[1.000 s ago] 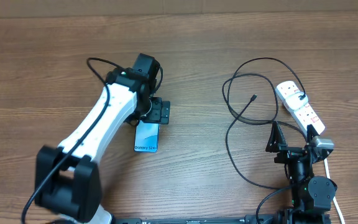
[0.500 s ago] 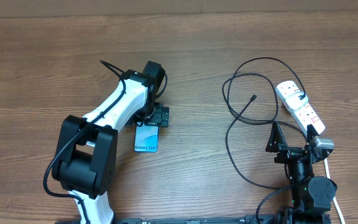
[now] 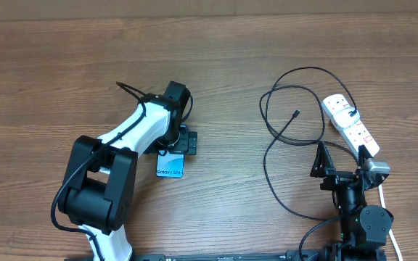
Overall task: Plug charger to phone and switch on socket
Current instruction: 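Move the left gripper down and grasp the phone's bottom edge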
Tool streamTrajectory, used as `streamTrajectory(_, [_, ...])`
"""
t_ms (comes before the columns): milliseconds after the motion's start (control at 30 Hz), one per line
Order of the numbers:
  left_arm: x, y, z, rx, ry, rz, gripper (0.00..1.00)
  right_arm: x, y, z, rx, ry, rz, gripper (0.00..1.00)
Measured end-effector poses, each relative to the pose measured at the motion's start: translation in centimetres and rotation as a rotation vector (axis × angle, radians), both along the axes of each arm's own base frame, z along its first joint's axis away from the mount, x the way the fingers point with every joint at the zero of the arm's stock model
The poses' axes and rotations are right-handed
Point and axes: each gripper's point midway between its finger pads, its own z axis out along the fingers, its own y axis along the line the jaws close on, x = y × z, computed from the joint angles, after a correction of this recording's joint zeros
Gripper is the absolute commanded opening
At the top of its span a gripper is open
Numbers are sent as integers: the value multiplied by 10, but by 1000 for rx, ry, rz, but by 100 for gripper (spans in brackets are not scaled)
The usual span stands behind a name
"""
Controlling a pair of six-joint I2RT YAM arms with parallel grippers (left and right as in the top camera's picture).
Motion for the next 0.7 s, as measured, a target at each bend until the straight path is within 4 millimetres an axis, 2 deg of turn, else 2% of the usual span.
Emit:
streamTrajectory(500, [-4, 0, 1, -18, 0, 16, 60, 0, 0, 0, 0, 0, 0, 100])
streamTrajectory(567, [-3, -4, 2, -50, 9, 28, 60, 0, 0, 0, 0, 0, 0, 100])
streamTrajectory(700, [-4, -33, 10, -207, 45, 32, 60, 0, 0, 0, -1, -1, 0, 100])
